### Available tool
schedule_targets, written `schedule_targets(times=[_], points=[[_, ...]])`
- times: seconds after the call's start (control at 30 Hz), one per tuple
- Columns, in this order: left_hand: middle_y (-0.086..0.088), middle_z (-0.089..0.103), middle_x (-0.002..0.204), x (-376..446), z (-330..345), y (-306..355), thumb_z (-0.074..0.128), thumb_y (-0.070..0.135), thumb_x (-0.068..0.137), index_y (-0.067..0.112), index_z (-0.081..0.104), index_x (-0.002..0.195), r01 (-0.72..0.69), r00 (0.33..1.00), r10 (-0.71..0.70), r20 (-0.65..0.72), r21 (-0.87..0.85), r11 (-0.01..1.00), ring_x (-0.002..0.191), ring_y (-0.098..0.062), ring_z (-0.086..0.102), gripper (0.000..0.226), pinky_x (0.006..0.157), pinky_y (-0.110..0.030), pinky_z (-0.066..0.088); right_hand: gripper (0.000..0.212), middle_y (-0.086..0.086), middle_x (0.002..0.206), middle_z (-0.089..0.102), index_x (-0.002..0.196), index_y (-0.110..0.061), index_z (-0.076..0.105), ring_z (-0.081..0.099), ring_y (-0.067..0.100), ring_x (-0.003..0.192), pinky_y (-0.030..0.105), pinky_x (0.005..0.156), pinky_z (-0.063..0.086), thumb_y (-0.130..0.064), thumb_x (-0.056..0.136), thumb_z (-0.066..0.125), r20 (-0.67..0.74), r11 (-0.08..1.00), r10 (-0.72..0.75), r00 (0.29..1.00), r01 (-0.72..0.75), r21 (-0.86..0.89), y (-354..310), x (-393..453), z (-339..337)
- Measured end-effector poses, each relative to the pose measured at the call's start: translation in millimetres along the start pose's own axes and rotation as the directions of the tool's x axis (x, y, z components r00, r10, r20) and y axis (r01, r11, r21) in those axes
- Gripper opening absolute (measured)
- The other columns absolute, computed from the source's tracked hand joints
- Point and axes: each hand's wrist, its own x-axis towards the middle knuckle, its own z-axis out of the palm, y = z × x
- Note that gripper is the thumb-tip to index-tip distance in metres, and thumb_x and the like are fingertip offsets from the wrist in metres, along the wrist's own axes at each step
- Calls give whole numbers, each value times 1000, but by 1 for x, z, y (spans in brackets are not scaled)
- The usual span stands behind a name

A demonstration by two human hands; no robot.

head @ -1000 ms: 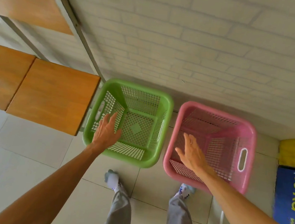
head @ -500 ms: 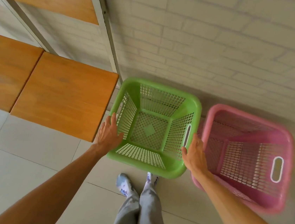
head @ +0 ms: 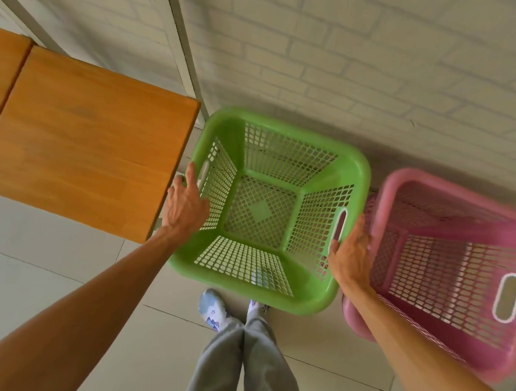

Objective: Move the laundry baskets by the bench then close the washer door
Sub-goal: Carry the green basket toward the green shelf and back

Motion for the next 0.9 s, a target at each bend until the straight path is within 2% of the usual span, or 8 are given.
schedule_targets(times=[0.13, 0.3, 0.37, 0.5, 0.67, 0.73, 0.8, 0.9], points=[[-28, 46, 124, 15, 8, -5, 56, 0, 93, 22, 3, 160, 10, 1000, -10, 1, -21, 1000, 90, -35, 55, 89, 74, -44, 52, 88, 26, 151, 41, 157, 1, 13, 53, 36, 130, 41, 108, 44, -11, 89, 67, -38, 999, 46, 998, -47, -22, 0, 8, 7], [-20, 51, 107, 10, -3, -14, 51, -4, 94, 27, 10, 160, -51, 999, 51, -4, -28, 998, 67, -24, 53, 83, 52, -33, 49, 89, 25, 146, 46, 158, -9, 7, 64, 34, 112, 35, 90, 56, -5, 91, 64, -31, 993, 98, 995, -96, 70, -1, 8, -1], [-15, 51, 103, -4, -19, -15, 53, 1, 95, 27, 14, 160, -101, 995, 100, -28, -52, 994, 59, -17, 48, 80, 45, -25, 41, 88, 23, 148, 42, 158, -16, 7, 70, 33, 94, 26, 69, 55, -4, 91, 64, -50, 986, 114, 992, -107, 127, -3, 0, -18], [-10, 49, 96, -55, -85, 3, 55, 11, 98, 22, 24, 158, -134, 983, 114, -143, -134, 982, 62, -8, 43, 68, 48, -19, 36, 79, 23, 124, 57, 158, -28, 8, 69, 34, 80, 32, 55, 53, -15, 97, 57, -52, 986, 104, 993, -96, 137, -21, -30, -89], [-2, 50, 95, -141, -190, 42, 54, 27, 98, 30, 26, 156, -45, 973, -21, -231, -276, 960, 75, -3, 43, 64, 58, -18, 34, 76, 11, 153, 44, 159, -25, 14, 64, 33, 116, 46, 86, 59, -15, 96, 56, -60, 961, 7, 998, 10, 275, -56, -65, -220], [-3, 55, 100, -171, -229, 54, 54, 31, 96, 32, 26, 156, -20, 972, -60, -226, -336, 942, 82, -13, 50, 66, 64, -28, 45, 73, 6, 144, 53, 157, -30, 16, 72, 22, 90, 38, 68, 63, -19, 97, 56, -43, 947, -24, 999, 36, 318, -70, -80, -267], [-5, 59, 110, -197, -265, 61, 58, 33, 94, 33, 28, 155, 2, 971, -95, -219, -388, 922, 86, -23, 59, 68, 69, -43, 56, 65, -7, 111, 67, 153, -42, 21, 68, 10, 63, 23, 41, 54, -31, 98, 54, -23, 936, -51, 998, 55, 348, -87, -92, -310], [-8, 63, 123, -233, -311, 62, 62, 33, 91, 35, 32, 153, 7, 950, -144, -278, -443, 897, 88, -25, 67, 70, 76, -48, 61, 64, -22, 87, 60, 144, -52, 29, 61, 2, 55, 11, 33, 41, -29, 93, 61, -8, 914, -137, 991, 130, 385, -113, -101, -362]])
